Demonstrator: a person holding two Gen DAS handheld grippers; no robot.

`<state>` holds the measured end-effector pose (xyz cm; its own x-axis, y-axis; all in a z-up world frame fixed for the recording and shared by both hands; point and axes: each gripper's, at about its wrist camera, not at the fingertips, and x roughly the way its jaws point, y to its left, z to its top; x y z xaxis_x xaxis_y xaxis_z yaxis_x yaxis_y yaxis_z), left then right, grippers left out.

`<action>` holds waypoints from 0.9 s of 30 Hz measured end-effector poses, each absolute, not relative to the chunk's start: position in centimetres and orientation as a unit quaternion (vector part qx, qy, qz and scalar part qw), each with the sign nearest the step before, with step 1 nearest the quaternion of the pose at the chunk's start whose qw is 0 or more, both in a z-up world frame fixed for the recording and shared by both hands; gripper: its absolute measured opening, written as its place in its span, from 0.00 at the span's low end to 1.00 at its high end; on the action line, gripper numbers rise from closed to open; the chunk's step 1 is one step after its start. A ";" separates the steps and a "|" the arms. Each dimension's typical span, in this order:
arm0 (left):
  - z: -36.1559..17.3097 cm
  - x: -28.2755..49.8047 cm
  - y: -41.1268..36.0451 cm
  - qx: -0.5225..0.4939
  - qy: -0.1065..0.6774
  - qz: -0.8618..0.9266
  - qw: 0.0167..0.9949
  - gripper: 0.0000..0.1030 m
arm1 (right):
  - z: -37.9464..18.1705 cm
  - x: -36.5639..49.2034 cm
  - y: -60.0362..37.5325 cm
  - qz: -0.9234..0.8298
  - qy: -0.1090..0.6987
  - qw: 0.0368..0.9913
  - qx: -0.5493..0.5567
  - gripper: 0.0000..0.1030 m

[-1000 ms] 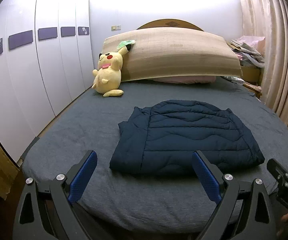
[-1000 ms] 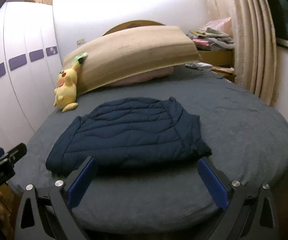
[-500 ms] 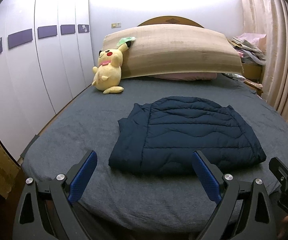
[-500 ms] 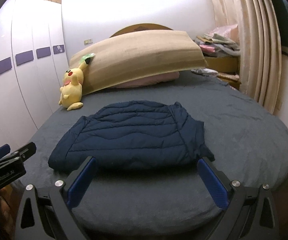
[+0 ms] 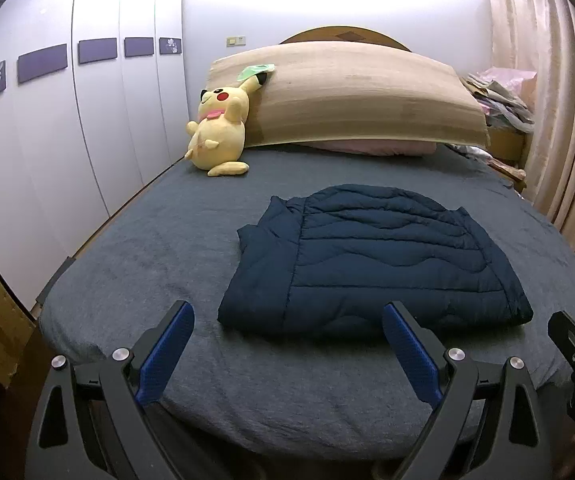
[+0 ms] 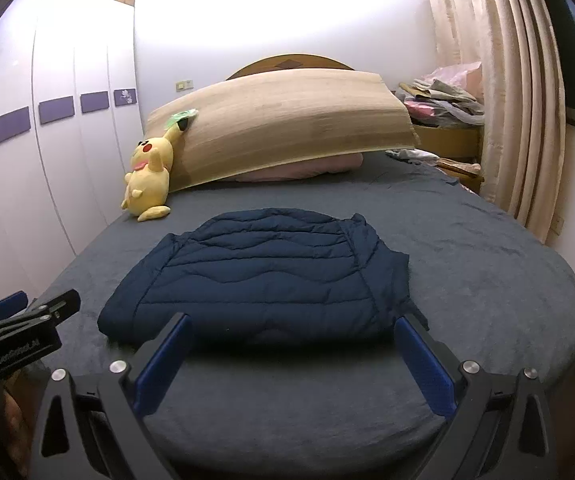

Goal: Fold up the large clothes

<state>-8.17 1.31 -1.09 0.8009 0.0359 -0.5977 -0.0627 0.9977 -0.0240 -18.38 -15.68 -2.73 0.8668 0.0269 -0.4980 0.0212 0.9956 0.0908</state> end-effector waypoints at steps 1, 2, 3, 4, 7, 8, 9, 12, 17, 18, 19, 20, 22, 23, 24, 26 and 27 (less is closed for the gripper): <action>-1.1 -8.1 1.3 -0.021 0.315 0.026 0.948 0.92 | -2.7 -18.5 -15.6 0.001 0.256 0.966 0.044 0.99; -1.1 -8.1 1.2 -0.019 0.316 0.026 0.948 0.92 | -2.7 -18.5 -15.7 0.002 0.254 0.966 0.043 0.99; -1.1 -8.1 1.2 -0.018 0.315 0.027 0.948 0.92 | -2.6 -18.6 -15.7 0.002 0.253 0.967 0.041 0.99; -1.1 -8.1 1.1 -0.017 0.315 0.026 0.949 0.92 | -2.6 -18.6 -15.7 0.001 0.252 0.967 0.041 0.99; -1.0 -8.2 1.0 -0.014 0.313 0.026 0.949 0.92 | -2.6 -18.7 -15.9 0.000 0.250 0.967 0.045 0.99; -1.0 -8.2 0.9 -0.013 0.313 0.025 0.949 0.92 | -2.6 -18.8 -16.0 0.000 0.249 0.967 0.047 0.99; -1.0 -8.2 0.8 -0.012 0.313 0.024 0.949 0.92 | -2.6 -18.8 -16.0 -0.001 0.247 0.968 0.047 0.99; -1.0 -8.3 0.7 -0.010 0.312 0.025 0.950 0.92 | -2.4 -19.0 -16.0 -0.004 0.243 0.969 0.045 0.99; -1.0 -8.4 0.8 -0.012 0.311 0.026 0.950 0.92 | -2.6 -18.7 -16.0 -0.005 0.248 0.968 0.044 0.99; -1.0 -8.4 0.9 -0.013 0.311 0.026 0.950 0.92 | -2.6 -18.7 -16.0 -0.005 0.250 0.967 0.044 0.99; -1.0 -8.4 0.9 -0.014 0.311 0.026 0.950 0.92 | -2.7 -18.6 -15.9 -0.005 0.251 0.967 0.043 0.99; -1.0 -8.4 0.9 -0.015 0.311 0.027 0.950 0.92 | -2.7 -18.7 -15.9 -0.005 0.251 0.967 0.042 0.99; -1.0 -8.4 1.0 -0.017 0.311 0.027 0.950 0.92 | -2.7 -18.6 -15.7 -0.005 0.252 0.967 0.039 0.99; -1.0 -8.4 1.0 -0.019 0.311 0.027 0.950 0.92 | -2.7 -18.6 -15.7 -0.005 0.252 0.967 0.039 0.99; -1.0 -8.4 1.1 -0.020 0.310 0.028 0.950 0.92 | -2.7 -18.7 -15.7 -0.005 0.252 0.967 0.040 0.99; -0.9 -8.4 1.1 -0.021 0.309 0.029 0.950 0.92 | -2.7 -18.7 -15.7 -0.005 0.252 0.967 0.041 0.99; -0.9 -8.4 1.1 -0.022 0.309 0.029 0.950 0.92 | -2.7 -18.7 -15.7 -0.006 0.252 0.967 0.041 0.99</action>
<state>-8.45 1.14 -0.91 0.8074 0.0413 -0.5885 -0.0679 0.9974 -0.0232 -18.71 -15.71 -2.70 0.8726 0.0095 -0.4883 0.0321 0.9965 0.0769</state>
